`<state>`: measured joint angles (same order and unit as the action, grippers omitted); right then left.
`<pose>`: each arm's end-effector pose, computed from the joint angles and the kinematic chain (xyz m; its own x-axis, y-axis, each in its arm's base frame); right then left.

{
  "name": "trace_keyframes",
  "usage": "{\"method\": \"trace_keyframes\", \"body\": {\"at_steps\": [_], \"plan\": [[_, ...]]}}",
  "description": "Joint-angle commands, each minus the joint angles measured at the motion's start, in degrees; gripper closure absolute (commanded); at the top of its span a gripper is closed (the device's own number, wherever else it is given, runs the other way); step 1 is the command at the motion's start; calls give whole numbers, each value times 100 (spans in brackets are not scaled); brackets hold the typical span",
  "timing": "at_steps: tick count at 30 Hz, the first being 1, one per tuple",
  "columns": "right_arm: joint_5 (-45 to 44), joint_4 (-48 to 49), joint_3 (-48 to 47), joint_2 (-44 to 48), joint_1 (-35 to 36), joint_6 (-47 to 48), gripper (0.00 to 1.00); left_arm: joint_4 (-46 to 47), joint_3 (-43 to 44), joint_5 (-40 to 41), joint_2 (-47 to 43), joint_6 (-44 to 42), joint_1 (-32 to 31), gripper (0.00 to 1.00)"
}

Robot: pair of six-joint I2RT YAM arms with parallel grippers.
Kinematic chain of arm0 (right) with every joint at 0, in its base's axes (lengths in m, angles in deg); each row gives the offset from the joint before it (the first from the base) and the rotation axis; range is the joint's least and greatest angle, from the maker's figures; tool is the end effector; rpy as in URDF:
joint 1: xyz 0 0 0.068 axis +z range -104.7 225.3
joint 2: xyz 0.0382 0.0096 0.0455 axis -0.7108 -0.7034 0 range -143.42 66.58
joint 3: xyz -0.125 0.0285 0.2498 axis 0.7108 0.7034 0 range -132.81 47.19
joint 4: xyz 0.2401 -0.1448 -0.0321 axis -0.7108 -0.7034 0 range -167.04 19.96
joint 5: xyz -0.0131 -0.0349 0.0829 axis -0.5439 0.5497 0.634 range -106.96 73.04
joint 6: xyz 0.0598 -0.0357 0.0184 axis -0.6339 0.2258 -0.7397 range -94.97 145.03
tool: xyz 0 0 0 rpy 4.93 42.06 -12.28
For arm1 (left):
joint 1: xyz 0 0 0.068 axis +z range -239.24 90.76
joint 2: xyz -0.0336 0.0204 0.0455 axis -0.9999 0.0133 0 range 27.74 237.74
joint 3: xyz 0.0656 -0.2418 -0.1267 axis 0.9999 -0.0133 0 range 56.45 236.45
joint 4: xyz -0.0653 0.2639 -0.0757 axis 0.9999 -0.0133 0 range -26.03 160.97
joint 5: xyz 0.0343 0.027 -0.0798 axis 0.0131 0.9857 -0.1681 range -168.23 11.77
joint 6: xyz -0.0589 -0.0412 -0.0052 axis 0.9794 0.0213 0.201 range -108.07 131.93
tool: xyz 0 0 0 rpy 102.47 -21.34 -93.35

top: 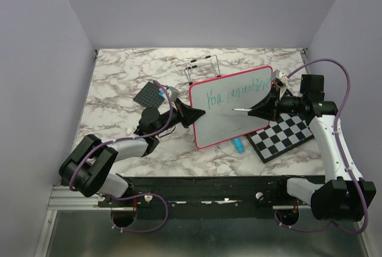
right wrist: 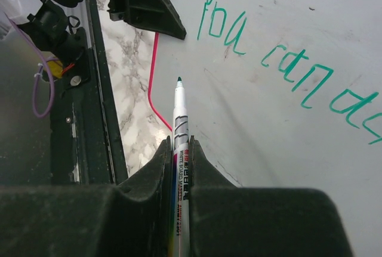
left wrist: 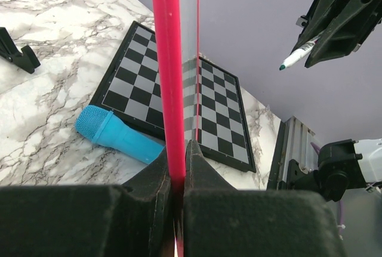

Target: Write a sentence on the whiteboard

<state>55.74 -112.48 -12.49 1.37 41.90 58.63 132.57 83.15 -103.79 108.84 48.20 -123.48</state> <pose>0.2419 0.0427 0.3265 -0.2741 -0.1486 -0.9502 -0.9272 0.3033 0.2200 0.2408 -0.1951 0.2162 -0.4261 -0.3556 -0.8318 0.7559 0.3652 -0.5434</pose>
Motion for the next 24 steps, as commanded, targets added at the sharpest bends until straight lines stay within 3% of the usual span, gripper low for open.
{"method": "trace_keyframes", "body": {"at_steps": [1,14,24], "plan": [[-29,227,114,17,41,-47,99,-465,-147,95,-33,-551,-65,100],[-221,481,229,-53,146,-187,99,-474,-209,183,-147,-498,-118,100],[-801,1009,194,-71,761,-434,99,-527,-226,271,-261,-437,-118,100]]}}
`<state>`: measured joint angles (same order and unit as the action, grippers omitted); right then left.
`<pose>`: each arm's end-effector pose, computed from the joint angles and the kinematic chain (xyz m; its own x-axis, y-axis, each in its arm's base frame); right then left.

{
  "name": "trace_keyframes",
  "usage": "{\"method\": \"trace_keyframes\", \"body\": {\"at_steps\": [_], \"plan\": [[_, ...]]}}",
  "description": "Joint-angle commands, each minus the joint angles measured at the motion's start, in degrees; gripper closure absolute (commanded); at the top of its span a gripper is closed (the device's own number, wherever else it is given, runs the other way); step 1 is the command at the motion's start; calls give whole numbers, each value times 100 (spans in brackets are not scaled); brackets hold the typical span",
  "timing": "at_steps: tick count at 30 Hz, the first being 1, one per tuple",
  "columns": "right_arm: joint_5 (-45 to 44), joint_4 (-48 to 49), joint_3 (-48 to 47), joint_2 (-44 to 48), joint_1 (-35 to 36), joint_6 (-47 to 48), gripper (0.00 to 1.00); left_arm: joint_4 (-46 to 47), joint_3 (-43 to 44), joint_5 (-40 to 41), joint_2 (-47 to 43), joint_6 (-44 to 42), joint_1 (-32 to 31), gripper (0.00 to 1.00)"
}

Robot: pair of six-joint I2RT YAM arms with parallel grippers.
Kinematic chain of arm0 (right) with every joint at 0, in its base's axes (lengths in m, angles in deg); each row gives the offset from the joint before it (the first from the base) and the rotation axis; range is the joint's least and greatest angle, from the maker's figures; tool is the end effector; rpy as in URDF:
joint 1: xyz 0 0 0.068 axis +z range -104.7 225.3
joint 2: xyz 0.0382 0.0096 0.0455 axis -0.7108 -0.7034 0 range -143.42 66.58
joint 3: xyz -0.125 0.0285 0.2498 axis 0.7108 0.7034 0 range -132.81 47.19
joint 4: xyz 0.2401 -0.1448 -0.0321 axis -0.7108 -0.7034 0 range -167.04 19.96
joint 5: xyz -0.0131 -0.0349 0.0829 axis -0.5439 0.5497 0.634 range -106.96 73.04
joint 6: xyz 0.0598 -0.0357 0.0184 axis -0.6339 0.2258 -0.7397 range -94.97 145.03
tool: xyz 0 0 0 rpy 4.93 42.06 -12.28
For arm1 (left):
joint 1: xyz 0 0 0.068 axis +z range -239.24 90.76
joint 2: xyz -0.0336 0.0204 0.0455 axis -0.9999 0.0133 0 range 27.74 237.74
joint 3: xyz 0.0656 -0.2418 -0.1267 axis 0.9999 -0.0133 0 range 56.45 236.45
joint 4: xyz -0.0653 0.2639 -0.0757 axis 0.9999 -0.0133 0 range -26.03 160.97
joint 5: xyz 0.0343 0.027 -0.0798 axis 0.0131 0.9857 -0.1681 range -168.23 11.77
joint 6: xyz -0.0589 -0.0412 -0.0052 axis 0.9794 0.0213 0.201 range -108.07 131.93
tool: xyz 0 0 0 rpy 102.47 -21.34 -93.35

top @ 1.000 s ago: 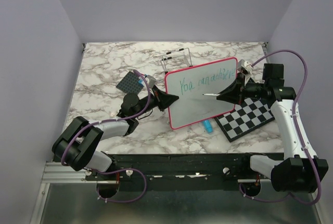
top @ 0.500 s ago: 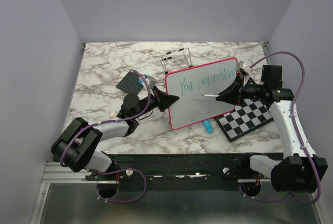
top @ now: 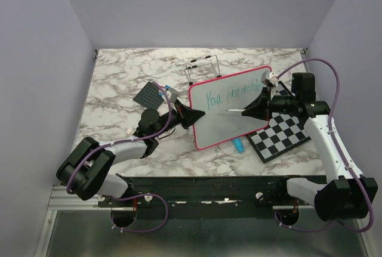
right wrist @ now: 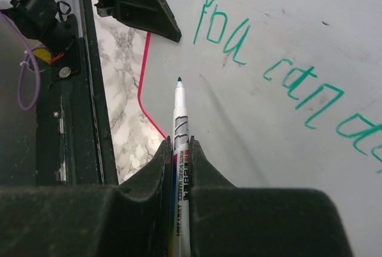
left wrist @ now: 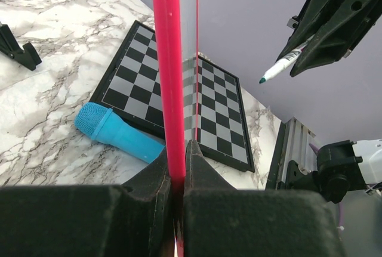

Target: Write a sentence on the whiteboard

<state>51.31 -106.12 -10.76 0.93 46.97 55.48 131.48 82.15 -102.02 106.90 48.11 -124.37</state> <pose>0.2481 0.0627 0.3187 -0.2508 -0.1950 -0.9482 -0.9378 0.2920 0.1880 0.2343 -0.1944 0.2177 -0.4231 -0.3628 -0.8302 0.7486 0.3763 -0.5459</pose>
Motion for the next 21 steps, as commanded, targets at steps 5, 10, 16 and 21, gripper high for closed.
{"method": "trace_keyframes", "body": {"at_steps": [5,10,16,21], "plan": [[-455,531,-93,-97,483,-189,99,-417,-135,120,-76,-402,-37,100],[-578,777,-111,-168,737,-321,99,-400,-161,129,-85,-393,-46,100],[-929,953,-111,-194,1150,-374,99,-373,-152,112,-14,-349,-64,100],[-1184,1277,38,-80,1336,-488,99,-303,-214,182,-40,-314,-81,100]]}}
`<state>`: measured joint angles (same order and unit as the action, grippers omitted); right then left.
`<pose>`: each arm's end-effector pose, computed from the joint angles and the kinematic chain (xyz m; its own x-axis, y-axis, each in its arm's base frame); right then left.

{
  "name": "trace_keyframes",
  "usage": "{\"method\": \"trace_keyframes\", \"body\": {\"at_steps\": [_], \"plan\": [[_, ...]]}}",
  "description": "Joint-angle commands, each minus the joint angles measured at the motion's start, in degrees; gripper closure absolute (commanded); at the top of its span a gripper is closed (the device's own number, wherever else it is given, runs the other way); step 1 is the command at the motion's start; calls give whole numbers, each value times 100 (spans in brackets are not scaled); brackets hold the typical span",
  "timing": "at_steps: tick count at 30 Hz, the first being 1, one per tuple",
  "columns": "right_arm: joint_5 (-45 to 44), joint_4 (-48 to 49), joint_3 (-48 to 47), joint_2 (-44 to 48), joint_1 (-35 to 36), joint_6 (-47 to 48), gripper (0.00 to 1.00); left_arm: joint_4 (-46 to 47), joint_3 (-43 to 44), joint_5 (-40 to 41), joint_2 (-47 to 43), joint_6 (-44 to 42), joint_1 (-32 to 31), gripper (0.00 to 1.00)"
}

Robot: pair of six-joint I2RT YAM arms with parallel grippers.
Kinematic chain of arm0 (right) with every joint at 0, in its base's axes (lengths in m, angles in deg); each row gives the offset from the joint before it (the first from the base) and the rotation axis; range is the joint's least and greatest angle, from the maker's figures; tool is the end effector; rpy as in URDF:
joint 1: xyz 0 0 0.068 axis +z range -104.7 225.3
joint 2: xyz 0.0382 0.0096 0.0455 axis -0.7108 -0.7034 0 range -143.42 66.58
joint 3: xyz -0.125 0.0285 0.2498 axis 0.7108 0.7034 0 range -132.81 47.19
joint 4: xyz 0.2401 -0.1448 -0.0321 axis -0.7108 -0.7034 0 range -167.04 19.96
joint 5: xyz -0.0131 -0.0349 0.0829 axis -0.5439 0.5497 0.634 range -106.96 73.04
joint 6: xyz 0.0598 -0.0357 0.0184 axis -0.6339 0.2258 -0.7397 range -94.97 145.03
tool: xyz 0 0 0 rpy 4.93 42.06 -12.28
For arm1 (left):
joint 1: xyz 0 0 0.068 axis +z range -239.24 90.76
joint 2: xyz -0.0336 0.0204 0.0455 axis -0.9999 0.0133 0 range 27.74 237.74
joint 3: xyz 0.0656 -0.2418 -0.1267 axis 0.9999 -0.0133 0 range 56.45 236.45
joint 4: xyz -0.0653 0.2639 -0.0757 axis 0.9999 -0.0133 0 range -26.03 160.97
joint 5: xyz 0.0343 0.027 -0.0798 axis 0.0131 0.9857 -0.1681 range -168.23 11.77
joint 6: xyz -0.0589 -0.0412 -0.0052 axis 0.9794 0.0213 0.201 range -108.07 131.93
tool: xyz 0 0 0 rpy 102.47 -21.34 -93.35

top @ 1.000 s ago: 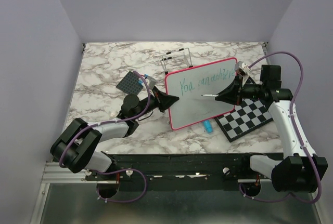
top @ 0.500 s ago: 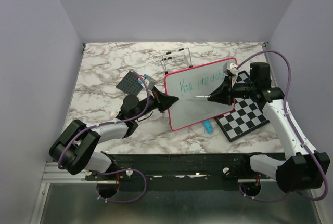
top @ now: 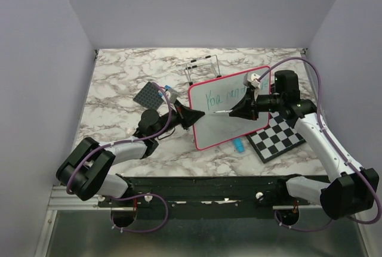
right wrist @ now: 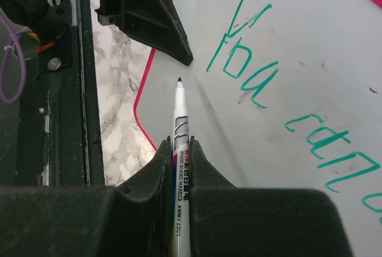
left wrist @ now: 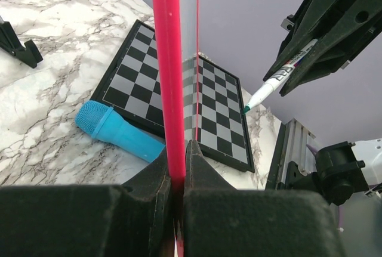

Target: Write a sentence on the whiteboard

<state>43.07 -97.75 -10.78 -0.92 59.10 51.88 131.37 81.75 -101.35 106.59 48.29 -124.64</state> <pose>0.2516 0.1150 0.3172 -0.1678 -0.2736 -0.9471 -0.9693 0.2209 0.1080 0.2326 -0.1942 0.2167 -0.4260 -0.3662 -0.8273 0.7426 0.3807 -0.5510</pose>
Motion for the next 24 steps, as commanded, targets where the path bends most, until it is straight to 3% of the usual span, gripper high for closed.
{"method": "trace_keyframes", "body": {"at_steps": [1,9,24], "plan": [[-369,485,76,123,166,-171,99,-301,-192,132,-1,-314,-64,100],[-668,731,120,-87,483,-215,99,-240,-166,158,69,-243,-90,100],[-659,292,287,-149,501,-4,99,-178,-166,184,131,-164,-108,100]]}}
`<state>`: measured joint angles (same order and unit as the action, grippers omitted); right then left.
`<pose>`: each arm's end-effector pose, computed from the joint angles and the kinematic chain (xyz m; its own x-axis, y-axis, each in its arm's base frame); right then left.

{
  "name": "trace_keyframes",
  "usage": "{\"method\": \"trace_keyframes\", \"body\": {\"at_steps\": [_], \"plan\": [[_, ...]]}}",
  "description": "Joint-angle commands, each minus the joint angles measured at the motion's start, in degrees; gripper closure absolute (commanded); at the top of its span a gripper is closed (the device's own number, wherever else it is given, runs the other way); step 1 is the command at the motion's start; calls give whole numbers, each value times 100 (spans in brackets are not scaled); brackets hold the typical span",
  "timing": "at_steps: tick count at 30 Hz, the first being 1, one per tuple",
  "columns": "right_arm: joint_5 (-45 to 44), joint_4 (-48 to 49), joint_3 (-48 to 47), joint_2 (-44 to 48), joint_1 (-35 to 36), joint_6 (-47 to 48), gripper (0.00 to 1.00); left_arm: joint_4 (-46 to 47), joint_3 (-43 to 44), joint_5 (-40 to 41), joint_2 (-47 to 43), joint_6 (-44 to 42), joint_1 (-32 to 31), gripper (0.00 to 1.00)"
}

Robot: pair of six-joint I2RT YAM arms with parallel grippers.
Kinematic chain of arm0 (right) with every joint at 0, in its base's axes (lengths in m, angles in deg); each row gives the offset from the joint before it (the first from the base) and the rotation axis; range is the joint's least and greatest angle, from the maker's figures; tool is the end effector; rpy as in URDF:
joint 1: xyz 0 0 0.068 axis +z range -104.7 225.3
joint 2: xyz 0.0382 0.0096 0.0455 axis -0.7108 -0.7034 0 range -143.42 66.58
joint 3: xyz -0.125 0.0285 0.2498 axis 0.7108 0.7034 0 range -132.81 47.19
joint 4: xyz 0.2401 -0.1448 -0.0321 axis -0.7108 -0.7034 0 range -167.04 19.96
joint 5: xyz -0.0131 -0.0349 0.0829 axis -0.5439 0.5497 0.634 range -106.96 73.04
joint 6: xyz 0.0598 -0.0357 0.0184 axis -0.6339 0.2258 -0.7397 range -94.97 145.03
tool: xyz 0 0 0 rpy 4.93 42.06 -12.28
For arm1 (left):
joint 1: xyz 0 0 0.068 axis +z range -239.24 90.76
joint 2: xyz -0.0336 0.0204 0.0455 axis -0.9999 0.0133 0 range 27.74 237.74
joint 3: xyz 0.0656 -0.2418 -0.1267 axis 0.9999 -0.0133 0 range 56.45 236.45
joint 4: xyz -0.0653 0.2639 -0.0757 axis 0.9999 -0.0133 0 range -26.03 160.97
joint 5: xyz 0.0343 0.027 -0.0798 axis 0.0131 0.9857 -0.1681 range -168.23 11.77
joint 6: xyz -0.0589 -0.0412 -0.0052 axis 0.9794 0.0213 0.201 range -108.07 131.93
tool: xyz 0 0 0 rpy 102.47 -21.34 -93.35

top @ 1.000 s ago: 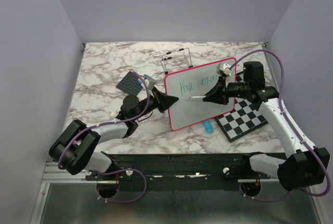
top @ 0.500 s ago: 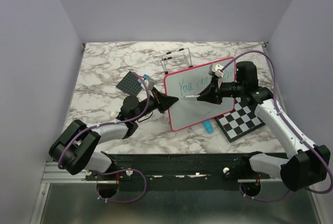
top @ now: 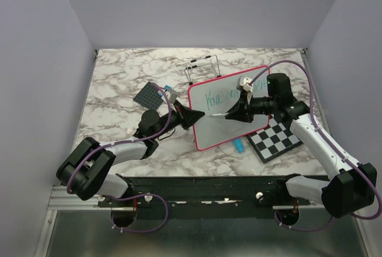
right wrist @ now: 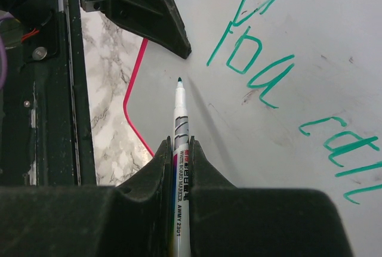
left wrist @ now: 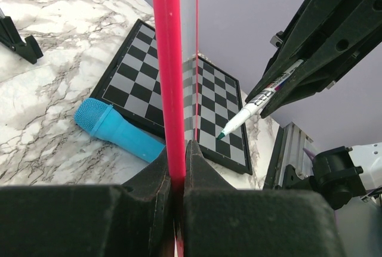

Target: Write a sentence on the whiteboard

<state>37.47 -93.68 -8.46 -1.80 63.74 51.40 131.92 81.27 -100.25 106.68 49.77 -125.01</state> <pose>0.2512 0.1349 0.3018 -0.1461 -0.3211 -0.9357 -0.9714 0.2255 0.0743 0.2313 -0.1943 0.2148 -0.4416 -0.3829 -0.8114 0.7257 0.3794 -0.5739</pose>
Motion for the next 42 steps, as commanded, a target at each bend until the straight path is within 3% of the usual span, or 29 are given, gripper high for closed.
{"method": "trace_keyframes", "body": {"at_steps": [1,42], "plan": [[-100,-115,55,-88,37,44,99,-241,-118,84,122,-304,-71,100],[-249,140,47,-413,37,-159,99,-180,-118,101,157,-304,-132,100]]}}
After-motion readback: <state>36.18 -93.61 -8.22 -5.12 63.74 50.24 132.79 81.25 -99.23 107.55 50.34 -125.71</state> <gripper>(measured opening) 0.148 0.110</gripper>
